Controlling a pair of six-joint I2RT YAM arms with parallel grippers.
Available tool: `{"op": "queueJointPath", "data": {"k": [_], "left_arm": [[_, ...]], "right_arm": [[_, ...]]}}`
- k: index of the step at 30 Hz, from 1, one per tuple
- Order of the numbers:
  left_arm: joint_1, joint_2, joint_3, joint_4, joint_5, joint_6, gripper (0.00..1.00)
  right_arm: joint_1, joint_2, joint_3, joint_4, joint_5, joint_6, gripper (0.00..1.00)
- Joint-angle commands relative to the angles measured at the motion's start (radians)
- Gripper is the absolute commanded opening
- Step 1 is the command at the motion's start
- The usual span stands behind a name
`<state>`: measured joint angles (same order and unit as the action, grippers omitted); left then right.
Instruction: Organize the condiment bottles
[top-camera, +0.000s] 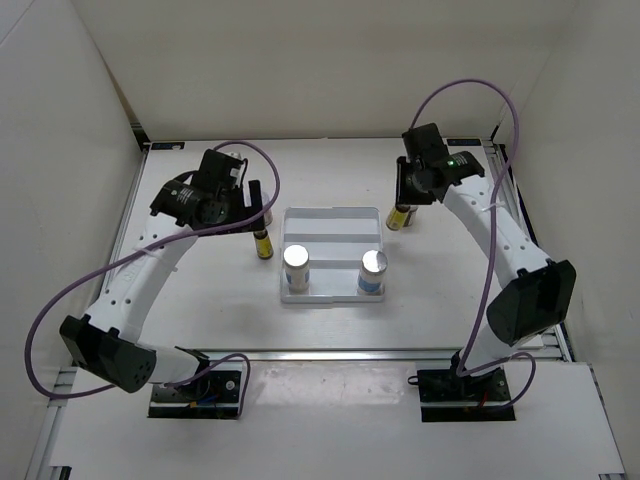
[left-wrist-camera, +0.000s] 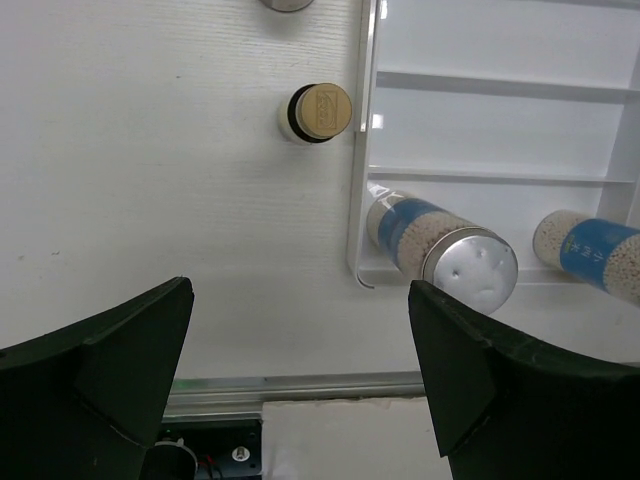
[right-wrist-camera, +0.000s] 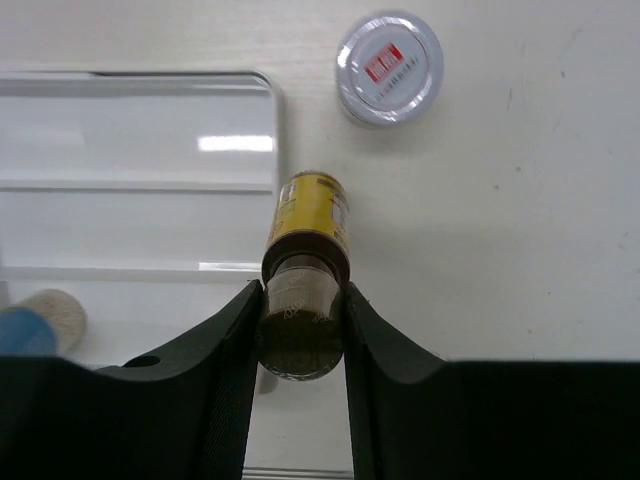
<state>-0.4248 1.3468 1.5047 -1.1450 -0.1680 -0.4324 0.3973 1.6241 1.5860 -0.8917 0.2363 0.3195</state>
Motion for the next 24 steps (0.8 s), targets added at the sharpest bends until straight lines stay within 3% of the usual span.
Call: {"op": "queueJointPath", "data": {"k": [1,9,17,20,21,24], "left_arm": [[0.004,-0.014,-0.021,0.019,0.004,0.02,1.0],[0.004,-0.005,-0.023,0.047,-0.034,0.029,1.0],[0.004,0.055,-0.004,0.056,-0.045,0.038,1.0],[0.004,0.077,-0.004,0.074,-0.054,0.038,1.0],[0.004,0.077,-0.004,0.085,-0.054,0.038,1.0],[0.004,0.098,-0.018,0.128,-0.044,0.038,1.0]], "right_arm": [[0.057,-0.072,0.112,0.016,-0.018,-0.025,0.03],[0.152,0.022,0.1,0.049,-0.061,-0.016,0.02],[0.172,0.089,0.022,0.117,-0.071,0.006,0.02],[0.181,0.112,-0.015,0.141,-0.045,0.006,0.08],[0.181,0.112,-0.029,0.142,-0.035,0.006,0.11],[0.19,0.103,-0.029,0.142,-0.006,0.006,0.67]]}}
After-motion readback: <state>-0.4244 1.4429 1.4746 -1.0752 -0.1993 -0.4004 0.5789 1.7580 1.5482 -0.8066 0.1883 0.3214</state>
